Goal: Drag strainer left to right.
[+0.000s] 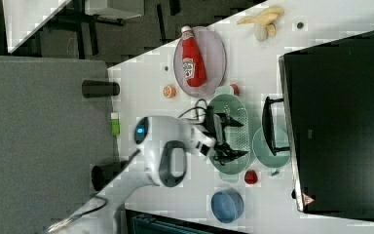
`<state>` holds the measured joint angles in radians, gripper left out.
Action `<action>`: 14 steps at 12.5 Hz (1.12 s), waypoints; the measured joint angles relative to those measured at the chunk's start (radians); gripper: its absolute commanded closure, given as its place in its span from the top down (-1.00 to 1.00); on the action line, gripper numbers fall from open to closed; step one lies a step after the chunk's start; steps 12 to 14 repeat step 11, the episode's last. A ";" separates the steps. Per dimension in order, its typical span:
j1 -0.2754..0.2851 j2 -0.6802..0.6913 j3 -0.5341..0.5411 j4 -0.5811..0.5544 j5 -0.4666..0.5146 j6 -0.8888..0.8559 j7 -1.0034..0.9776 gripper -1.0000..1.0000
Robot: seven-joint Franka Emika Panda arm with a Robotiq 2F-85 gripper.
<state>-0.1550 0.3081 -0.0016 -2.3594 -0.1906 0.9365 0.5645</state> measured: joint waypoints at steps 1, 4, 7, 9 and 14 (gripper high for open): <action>0.004 -0.054 0.017 0.000 0.001 -0.059 -0.021 1.00; 0.022 -0.228 0.088 0.096 0.031 -0.334 -0.063 1.00; 0.045 -0.397 0.098 0.289 0.153 -0.627 -0.191 1.00; 0.042 -0.494 0.079 0.370 0.184 -0.714 -0.298 1.00; 0.037 -0.575 0.061 0.416 0.194 -0.773 -0.407 1.00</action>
